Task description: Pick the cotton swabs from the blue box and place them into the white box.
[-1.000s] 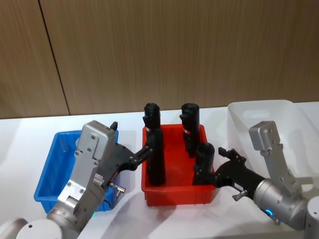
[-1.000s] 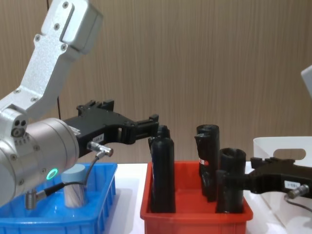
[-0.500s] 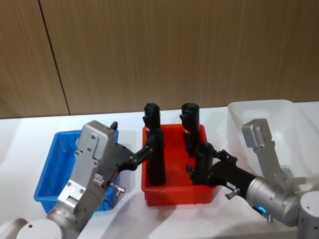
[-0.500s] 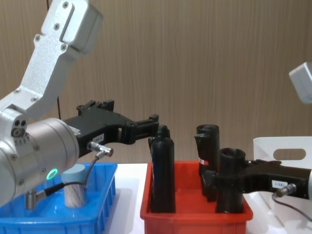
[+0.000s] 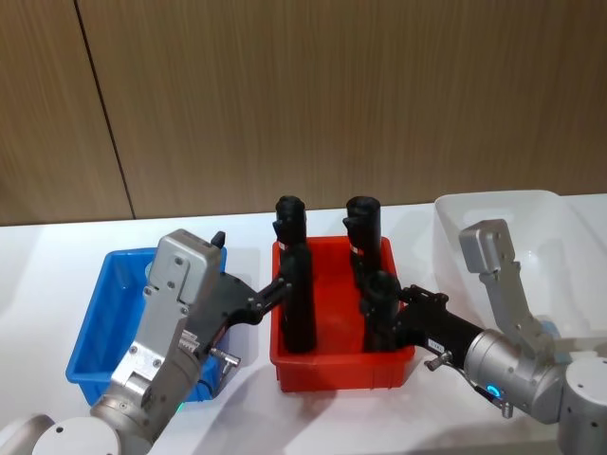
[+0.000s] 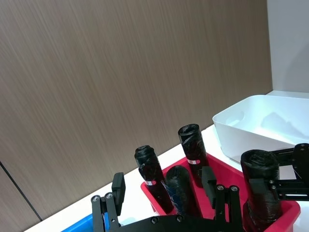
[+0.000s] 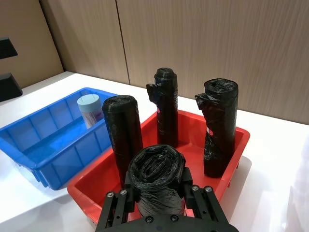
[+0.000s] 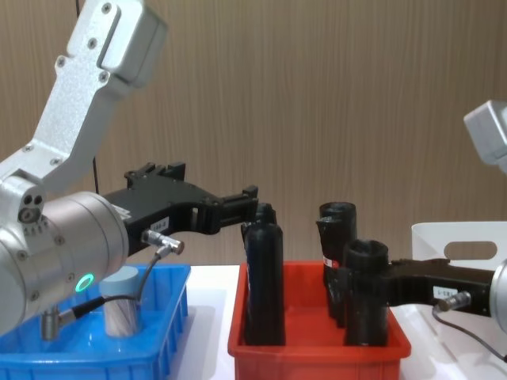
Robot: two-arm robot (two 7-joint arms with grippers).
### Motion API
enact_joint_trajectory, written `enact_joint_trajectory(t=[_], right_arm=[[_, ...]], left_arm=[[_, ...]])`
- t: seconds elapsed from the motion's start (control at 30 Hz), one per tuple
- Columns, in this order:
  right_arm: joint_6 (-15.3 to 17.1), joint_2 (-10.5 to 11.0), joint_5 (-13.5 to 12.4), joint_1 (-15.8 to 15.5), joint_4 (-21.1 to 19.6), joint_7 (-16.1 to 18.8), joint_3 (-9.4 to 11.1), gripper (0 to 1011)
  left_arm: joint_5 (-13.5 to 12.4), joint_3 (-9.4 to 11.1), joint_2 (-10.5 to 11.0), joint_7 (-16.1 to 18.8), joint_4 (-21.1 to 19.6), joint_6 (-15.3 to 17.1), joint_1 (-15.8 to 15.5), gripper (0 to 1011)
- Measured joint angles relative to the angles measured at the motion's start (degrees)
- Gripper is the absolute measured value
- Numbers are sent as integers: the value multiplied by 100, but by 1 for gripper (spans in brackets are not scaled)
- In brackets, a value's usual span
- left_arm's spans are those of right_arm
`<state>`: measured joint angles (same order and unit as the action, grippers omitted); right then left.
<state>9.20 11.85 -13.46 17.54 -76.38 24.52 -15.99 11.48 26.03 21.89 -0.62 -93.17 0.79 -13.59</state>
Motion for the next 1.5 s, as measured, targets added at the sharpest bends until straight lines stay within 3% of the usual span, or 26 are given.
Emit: enact_joint_trajectory(t=[0.3,0.67,1.1,1.5], right_arm=[[0,16,-104,-31,-164,-57,6,482],[-36,153,-200,-145,-786,-257,110,414],[-37,503,-332,-201,-1564,-877,484,357],[-39,776,-193,-115,-1668,-1457,804,357]], left_arm=[[0,0,0,0,0,0,0,1004],[0,0,0,0,0,0,0,1004],[0,0,0,0,0,0,0,1004],[0,0,0,0,0,0,0,1004]])
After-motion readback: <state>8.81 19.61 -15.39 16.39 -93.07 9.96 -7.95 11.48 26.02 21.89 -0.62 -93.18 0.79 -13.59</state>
